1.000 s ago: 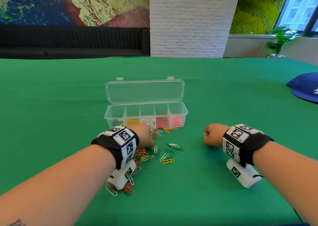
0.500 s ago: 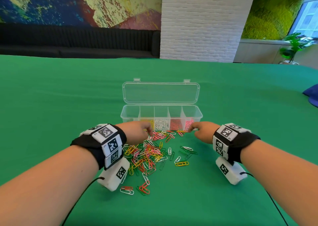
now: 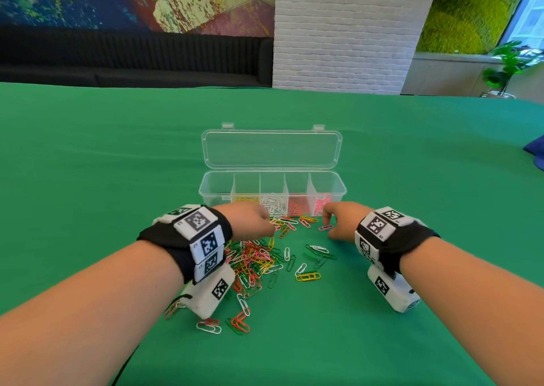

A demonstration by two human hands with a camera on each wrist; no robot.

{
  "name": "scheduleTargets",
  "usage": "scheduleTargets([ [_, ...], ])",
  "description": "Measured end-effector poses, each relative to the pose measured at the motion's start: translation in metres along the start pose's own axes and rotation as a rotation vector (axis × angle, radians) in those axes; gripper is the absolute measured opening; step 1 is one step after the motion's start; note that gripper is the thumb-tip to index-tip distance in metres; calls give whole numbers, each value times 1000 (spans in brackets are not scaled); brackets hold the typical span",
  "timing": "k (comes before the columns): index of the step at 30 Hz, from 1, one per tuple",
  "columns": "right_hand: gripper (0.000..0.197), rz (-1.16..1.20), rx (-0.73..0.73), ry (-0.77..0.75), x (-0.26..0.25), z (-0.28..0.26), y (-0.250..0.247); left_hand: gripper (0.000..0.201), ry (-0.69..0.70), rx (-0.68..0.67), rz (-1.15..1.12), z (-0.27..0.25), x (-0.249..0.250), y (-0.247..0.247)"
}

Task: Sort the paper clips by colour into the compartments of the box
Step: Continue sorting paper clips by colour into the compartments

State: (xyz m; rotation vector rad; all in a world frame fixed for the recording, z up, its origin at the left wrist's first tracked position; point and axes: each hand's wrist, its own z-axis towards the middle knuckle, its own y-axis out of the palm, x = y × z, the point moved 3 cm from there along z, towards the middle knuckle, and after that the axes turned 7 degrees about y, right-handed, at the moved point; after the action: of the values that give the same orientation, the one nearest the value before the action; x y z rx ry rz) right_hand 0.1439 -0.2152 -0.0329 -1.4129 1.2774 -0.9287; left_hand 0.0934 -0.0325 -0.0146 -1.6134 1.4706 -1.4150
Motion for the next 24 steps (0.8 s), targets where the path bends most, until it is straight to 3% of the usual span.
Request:
scheduleTargets([
  [4, 30, 23, 1, -16, 2, 2, 1, 25, 8, 28, 127, 13, 3, 3],
  [7, 23, 35, -27, -22, 4, 3, 0, 15, 11, 35, 88, 20, 9, 3],
  [9, 19, 27, -21, -28, 3, 3, 1, 13, -15, 11, -80, 26, 12, 6],
  [12, 26, 102, -4, -17, 2, 5, -2, 26, -38, -53, -593, 30, 17, 14],
  [16, 32, 575, -75, 39, 2, 7, -5, 27, -12, -98, -879, 28, 16, 14],
  [20, 35, 880, -138, 99, 4, 7, -3, 30, -28, -63, -874, 28, 13, 10],
  [24, 42, 1034, -205, 110, 6, 9, -6, 29, -23, -10, -604, 31, 15, 3],
])
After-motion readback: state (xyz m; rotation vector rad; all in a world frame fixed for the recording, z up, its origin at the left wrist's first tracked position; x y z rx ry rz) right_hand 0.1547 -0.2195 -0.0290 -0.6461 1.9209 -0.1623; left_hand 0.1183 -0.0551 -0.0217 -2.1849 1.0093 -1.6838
